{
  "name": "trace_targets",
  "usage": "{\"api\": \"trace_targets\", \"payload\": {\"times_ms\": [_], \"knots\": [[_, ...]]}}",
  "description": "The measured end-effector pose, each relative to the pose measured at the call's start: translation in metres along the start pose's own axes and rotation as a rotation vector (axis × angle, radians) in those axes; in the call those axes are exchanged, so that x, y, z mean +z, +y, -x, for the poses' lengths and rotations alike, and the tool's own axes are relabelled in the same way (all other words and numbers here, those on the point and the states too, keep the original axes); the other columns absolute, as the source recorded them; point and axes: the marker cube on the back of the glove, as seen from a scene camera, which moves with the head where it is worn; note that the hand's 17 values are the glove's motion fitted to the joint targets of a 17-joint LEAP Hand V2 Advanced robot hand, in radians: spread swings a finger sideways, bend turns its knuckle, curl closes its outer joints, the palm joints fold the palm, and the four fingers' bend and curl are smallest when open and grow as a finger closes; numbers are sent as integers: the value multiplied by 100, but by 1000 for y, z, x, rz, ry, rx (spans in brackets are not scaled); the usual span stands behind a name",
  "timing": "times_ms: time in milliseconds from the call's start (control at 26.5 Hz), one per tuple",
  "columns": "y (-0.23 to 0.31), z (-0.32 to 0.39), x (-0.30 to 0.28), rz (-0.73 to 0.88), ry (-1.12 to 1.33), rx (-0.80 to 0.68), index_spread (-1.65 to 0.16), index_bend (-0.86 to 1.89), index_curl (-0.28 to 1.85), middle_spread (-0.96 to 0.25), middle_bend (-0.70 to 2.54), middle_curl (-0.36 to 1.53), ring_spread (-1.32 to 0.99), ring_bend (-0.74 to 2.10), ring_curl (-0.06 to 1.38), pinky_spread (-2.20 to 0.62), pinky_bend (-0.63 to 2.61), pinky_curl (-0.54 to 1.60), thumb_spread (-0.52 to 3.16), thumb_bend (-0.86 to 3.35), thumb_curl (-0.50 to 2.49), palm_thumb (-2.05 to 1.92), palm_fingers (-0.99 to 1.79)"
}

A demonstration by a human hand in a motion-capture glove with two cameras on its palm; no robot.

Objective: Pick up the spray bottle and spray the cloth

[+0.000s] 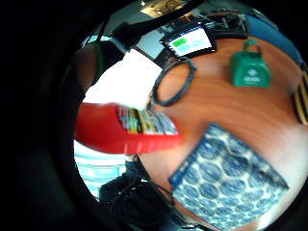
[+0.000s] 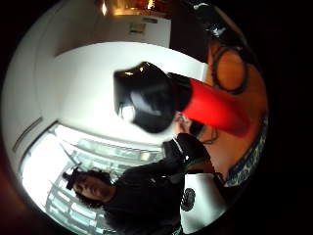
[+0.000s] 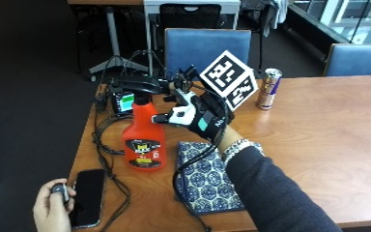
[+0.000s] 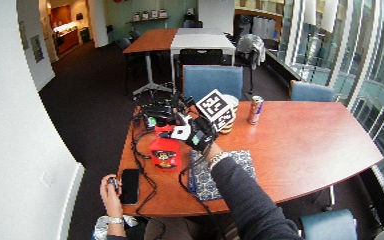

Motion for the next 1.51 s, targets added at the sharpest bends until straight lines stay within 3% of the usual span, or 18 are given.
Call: {"api": "trace_targets", "payload": {"times_ms": [302, 679, 1169, 1508], "knots": [[48, 3, -43, 3, 350, -8, -41, 13, 40, -16, 16, 36, -13, 32, 37, 15, 52, 41, 77, -9, 58, 66, 19], [108, 45, -34, 149, 675, -137, -45, 18, 36, -16, 19, 34, -12, 23, 31, 21, 44, 36, 85, -8, 44, 31, 12], [180, 68, 5, 293, 786, -225, -46, 18, 36, -16, 20, 34, -9, 17, 27, 23, 36, 33, 89, -4, 37, 23, 15], [202, 71, 28, 352, 793, -264, -46, 18, 35, -14, 19, 34, -8, 19, 26, 23, 32, 33, 91, -3, 35, 23, 18]]}}
